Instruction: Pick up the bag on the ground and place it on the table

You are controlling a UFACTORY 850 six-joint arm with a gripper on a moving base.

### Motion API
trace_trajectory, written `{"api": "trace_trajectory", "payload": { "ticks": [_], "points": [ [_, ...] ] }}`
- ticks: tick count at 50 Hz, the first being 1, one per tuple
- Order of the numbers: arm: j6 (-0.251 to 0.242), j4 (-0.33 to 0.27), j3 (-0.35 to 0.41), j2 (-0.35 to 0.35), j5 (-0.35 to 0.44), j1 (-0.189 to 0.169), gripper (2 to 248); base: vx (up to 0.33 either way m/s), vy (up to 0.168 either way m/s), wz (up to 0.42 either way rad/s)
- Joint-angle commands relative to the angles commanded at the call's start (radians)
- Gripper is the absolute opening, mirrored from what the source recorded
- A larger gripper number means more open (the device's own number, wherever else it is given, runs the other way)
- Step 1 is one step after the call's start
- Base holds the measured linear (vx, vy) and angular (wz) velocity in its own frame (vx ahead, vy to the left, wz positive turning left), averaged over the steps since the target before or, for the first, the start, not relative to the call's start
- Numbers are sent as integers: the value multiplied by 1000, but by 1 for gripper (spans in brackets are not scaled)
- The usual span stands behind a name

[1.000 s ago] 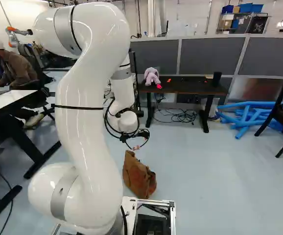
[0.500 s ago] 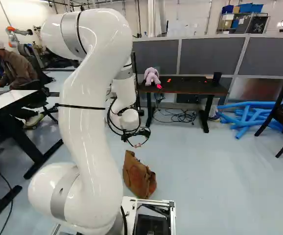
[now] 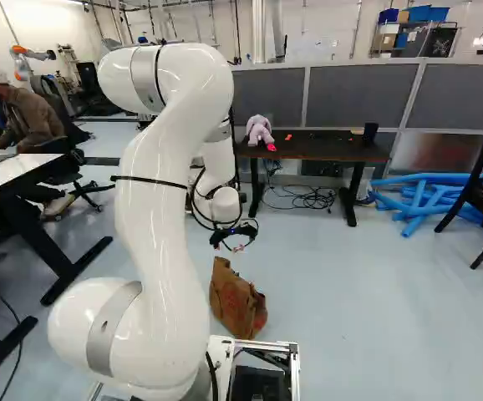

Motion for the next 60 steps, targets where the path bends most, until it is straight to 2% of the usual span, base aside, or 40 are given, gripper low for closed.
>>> {"api": "trace_trajectory", "payload": {
  "ticks": [30,42,48,60],
  "points": [
    [0,-73,-95,-133,-129,5,247,0,0,0],
    [-2,-81,-128,-183,-144,5,247,0,0,0],
    [-40,-82,-145,-208,-145,5,247,0,0,0],
    [-159,-82,-179,-257,-145,5,247,0,0,0]
  ]
}}
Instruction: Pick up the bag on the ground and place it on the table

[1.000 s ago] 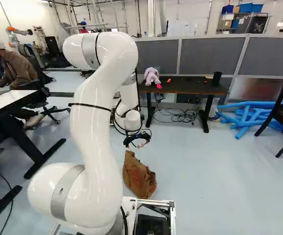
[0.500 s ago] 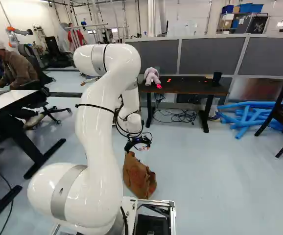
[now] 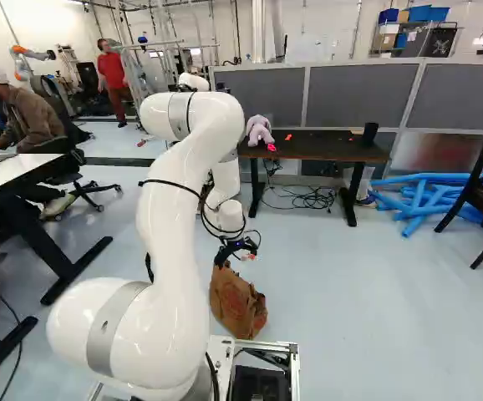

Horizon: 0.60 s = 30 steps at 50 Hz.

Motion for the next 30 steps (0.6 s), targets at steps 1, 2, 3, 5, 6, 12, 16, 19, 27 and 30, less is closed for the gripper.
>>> {"api": "trace_trajectory", "payload": {
  "ticks": [1,2,3,5,6,12,16,19,27,30],
  "points": [
    [-10,0,-3,-4,0,0,247,0,0,0],
    [-21,0,-6,-8,0,0,247,0,0,0],
    [-31,0,-9,-12,0,0,247,0,0,0],
    [-52,0,-14,-20,0,0,247,0,0,0],
    [-63,0,-17,-24,0,0,247,0,0,0],
    [-125,0,-35,-49,0,0,247,0,0,0],
    [-168,0,-47,-65,0,0,247,0,0,0],
    [-199,0,-55,-77,0,0,247,0,0,0],
    [-281,0,-79,-109,0,0,247,0,0,0],
    [-298,0,-89,-121,0,0,247,0,0,0]
  ]
}}
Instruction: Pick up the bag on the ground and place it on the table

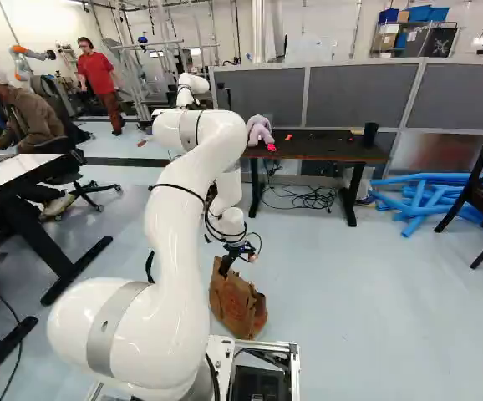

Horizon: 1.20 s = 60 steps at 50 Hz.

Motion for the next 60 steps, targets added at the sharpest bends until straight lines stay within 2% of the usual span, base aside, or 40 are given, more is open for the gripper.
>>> {"api": "trace_trajectory", "payload": {
  "ticks": [32,60],
  "points": [
    [-17,0,-99,-126,-13,5,247,0,0,0],
    [-17,0,-183,-234,-20,37,247,0,0,0]
  ]
}}
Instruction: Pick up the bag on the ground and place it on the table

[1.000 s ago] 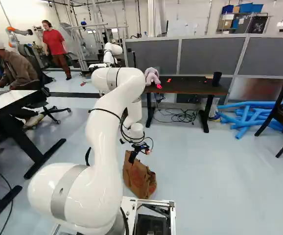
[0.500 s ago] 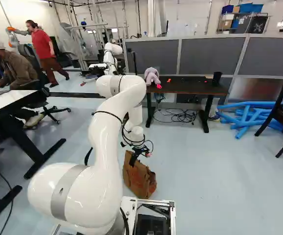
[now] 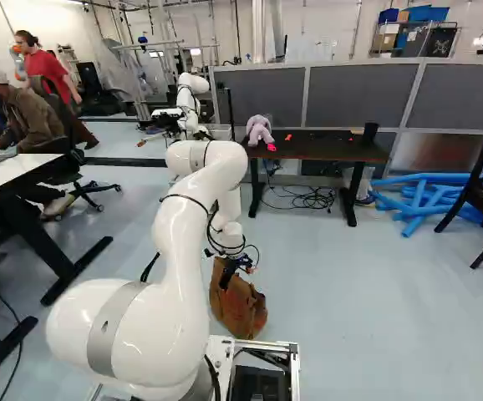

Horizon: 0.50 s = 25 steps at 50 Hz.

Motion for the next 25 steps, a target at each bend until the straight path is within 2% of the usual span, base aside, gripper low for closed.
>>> {"api": "trace_trajectory", "payload": {
  "ticks": [25],
  "points": [
    [0,0,-75,-95,0,25,247,0,0,0]
  ]
}}
